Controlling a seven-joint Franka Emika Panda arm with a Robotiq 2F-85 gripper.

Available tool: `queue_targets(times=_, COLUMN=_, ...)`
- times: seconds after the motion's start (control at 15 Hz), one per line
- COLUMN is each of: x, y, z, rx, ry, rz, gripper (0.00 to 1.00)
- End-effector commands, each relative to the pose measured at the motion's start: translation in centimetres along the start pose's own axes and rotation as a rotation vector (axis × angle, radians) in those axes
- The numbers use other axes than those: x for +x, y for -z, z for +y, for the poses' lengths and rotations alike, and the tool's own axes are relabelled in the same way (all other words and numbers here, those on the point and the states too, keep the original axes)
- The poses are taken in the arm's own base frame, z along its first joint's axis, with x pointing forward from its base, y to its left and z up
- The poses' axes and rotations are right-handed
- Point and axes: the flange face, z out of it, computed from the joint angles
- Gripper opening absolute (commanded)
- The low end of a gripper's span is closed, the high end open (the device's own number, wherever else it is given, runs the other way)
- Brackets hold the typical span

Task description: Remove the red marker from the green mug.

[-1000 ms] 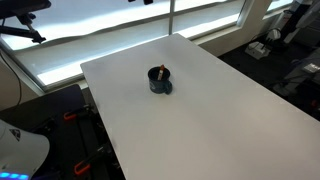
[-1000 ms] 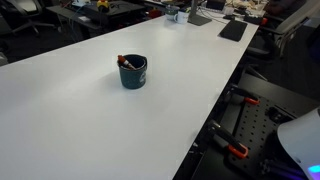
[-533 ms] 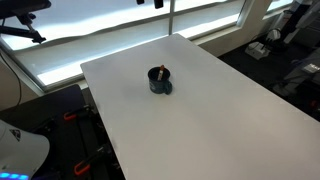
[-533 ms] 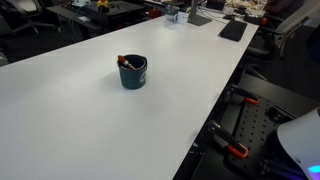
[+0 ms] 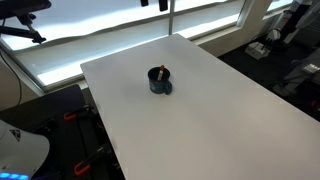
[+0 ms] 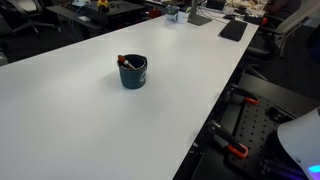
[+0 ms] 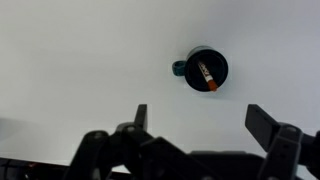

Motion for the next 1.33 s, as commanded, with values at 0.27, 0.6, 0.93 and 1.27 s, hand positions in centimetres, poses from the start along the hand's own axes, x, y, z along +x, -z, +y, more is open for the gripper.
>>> queue_targets(times=0.27, x=8.5, y=-3.3, z=1.1, rx=0.245, ry=0.236, rz=-0.048, gripper=1.0)
queue_targets(times=0.6, x=8.8, y=-4.9, z=0.5, rx=0.257, ry=0.257, rz=-0.063, gripper=1.0)
queue_targets(times=0.93, x=9.5, y=-4.8, z=0.7, rx=0.258, ry=0.255, rz=-0.061, gripper=1.0)
queue_targets(times=1.27, x=12.5, y=-6.6, z=1.0, rx=0.288, ry=0.262, rz=-0.091, gripper=1.0)
